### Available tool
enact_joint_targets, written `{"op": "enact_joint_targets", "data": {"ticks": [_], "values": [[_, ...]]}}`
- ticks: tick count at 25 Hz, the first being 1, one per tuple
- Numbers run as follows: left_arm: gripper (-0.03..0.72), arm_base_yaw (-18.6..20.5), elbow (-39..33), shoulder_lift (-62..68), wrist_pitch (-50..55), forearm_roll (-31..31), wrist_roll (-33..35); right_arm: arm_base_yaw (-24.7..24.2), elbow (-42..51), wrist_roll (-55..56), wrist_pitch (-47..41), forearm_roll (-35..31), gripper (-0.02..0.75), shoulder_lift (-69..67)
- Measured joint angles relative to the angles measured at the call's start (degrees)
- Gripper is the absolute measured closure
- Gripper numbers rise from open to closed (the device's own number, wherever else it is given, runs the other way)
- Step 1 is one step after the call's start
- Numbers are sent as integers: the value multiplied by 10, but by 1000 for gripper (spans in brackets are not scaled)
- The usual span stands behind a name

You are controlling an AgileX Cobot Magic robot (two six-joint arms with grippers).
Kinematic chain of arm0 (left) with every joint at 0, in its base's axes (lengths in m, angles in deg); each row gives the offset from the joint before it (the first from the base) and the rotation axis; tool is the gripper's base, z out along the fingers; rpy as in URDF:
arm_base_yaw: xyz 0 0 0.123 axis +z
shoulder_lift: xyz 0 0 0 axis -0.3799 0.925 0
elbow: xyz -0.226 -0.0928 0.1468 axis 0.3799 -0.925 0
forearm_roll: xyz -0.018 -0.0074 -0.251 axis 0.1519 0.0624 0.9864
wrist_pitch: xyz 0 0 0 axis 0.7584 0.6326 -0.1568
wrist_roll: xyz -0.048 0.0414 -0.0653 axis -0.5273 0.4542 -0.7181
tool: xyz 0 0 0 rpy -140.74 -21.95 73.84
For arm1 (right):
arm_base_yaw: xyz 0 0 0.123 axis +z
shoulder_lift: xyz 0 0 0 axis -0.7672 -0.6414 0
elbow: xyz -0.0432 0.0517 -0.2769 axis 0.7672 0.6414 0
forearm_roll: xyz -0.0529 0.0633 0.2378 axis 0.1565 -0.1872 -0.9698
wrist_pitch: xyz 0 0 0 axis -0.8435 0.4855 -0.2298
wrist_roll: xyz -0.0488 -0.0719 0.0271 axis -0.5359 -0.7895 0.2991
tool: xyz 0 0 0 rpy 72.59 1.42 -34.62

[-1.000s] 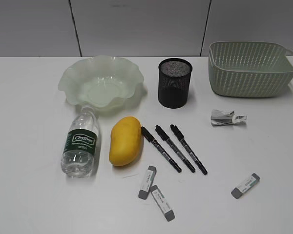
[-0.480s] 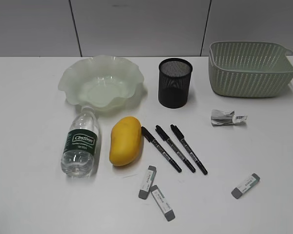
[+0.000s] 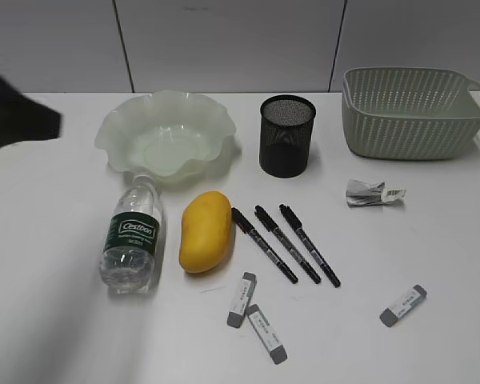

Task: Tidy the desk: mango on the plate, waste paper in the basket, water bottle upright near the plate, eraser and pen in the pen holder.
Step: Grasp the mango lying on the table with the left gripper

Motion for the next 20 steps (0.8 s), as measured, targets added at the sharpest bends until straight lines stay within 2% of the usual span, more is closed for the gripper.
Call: {"op": "enact_joint_targets", "data": {"ticks": [2,4,5,7,10,13,20], "values": [[171,-74,48,82,-27,-62,-66,0,0,0,0,0,227,0],[169,-142,101,165,-28,-158,-198,0,0,0,0,0,227,0],[166,-164,133,213,-18,-210,-252,0,0,0,0,0,227,0],[152,-200,189,296,9,-272,-339,0,0,0,0,0,227,0],[139,-219,272,411,55,-299,-392,0,0,0,0,0,227,0],[129,-222,331,489,98,-308,-419,0,0,0,0,0,227,0],[59,-222,371,558,134,-318,-447,0,0,0,0,0,227,0]]}}
